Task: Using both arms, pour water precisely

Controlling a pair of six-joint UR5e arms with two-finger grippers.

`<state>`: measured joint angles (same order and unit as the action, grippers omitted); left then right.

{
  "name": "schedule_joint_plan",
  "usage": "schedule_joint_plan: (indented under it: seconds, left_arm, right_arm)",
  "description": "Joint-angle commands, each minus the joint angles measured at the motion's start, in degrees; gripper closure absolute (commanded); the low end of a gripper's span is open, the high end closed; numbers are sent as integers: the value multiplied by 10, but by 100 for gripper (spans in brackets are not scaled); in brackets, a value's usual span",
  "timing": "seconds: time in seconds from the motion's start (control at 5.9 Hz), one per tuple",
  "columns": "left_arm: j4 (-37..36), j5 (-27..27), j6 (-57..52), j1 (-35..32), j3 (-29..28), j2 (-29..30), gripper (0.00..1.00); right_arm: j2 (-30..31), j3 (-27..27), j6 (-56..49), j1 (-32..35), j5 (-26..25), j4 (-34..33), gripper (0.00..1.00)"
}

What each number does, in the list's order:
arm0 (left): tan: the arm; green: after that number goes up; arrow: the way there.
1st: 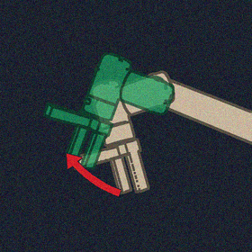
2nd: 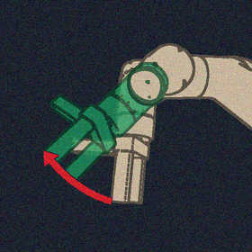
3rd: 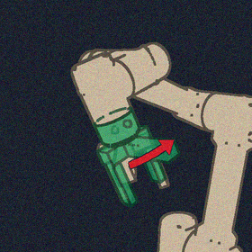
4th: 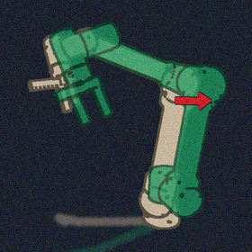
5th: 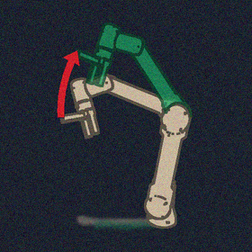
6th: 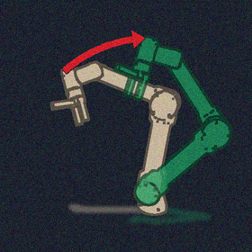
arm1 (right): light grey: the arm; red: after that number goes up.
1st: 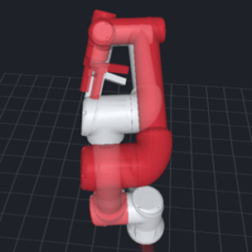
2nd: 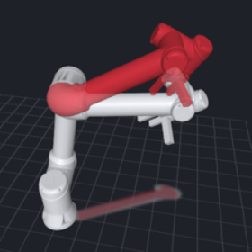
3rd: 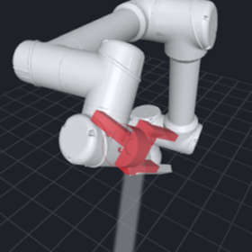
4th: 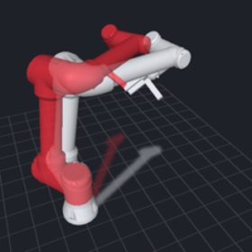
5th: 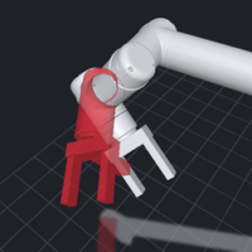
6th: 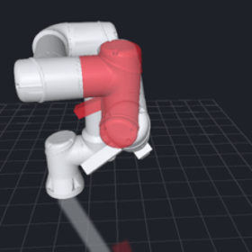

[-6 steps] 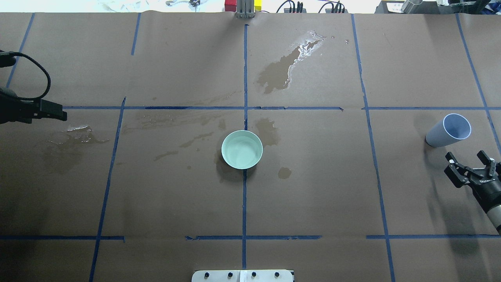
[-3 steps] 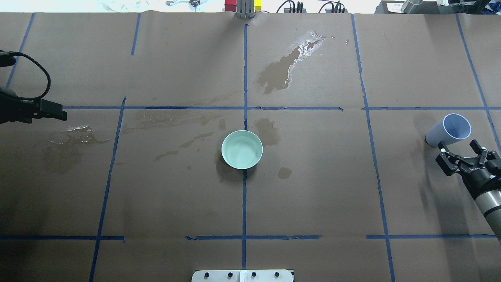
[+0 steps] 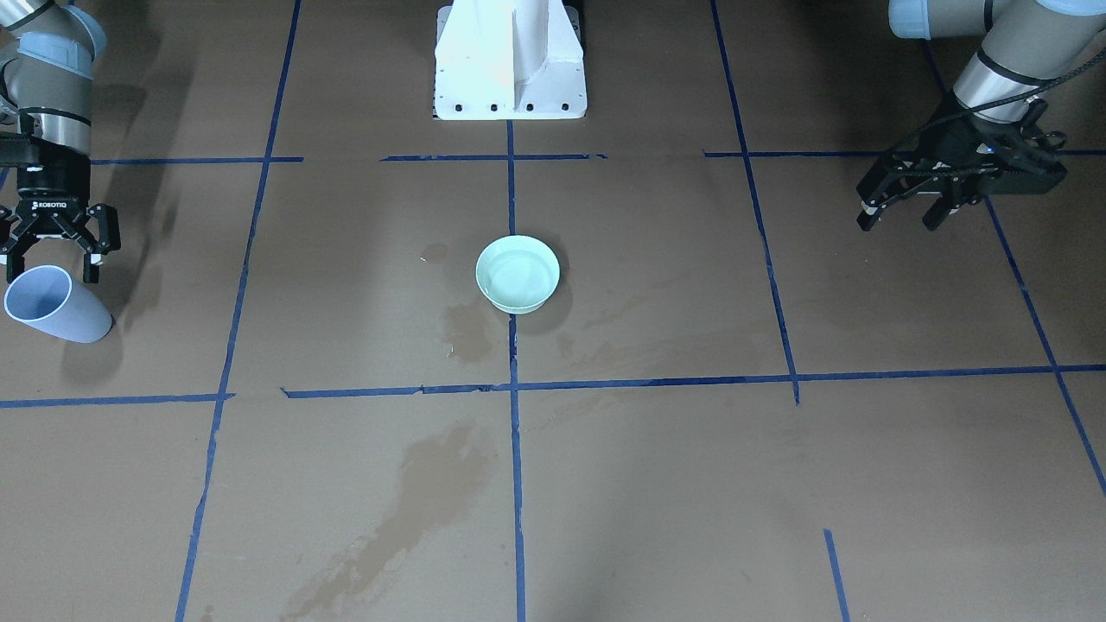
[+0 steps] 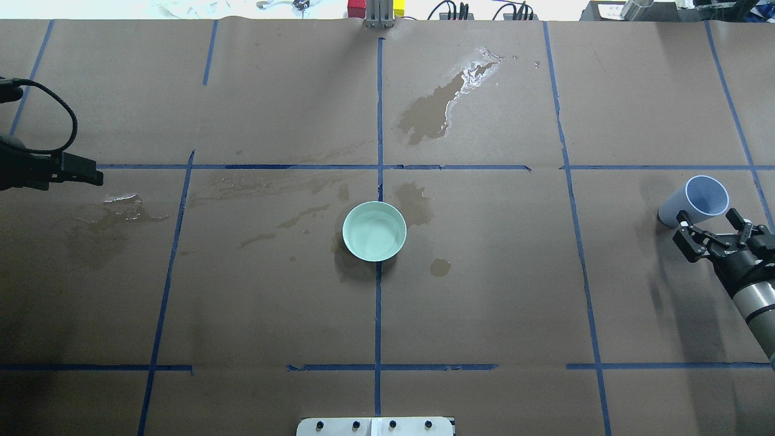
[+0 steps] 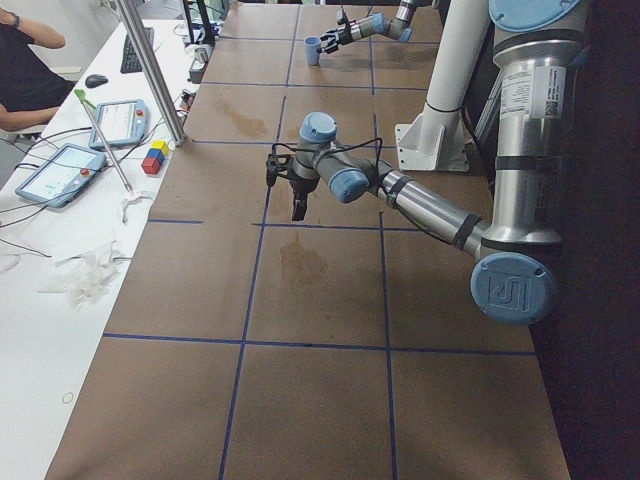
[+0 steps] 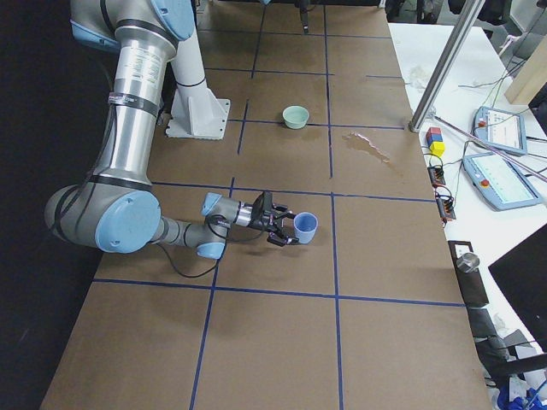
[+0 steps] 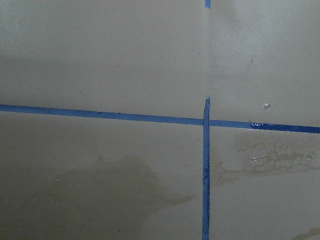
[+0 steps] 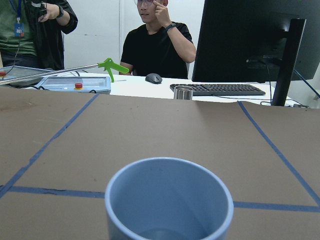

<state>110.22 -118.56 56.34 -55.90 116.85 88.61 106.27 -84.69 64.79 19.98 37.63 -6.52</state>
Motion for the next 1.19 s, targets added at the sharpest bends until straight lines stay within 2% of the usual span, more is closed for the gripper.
schedule_joint_plan:
  seconds: [0.0, 1.02]
  left_arm:
    - [0, 1, 1, 0, 0, 2, 0]
    - [-1, 2, 0, -8, 0, 1, 0]
  right_arm:
    - [-12, 3, -16, 19, 22, 0, 1]
    - [-41, 30, -37, 43, 50, 1, 1]
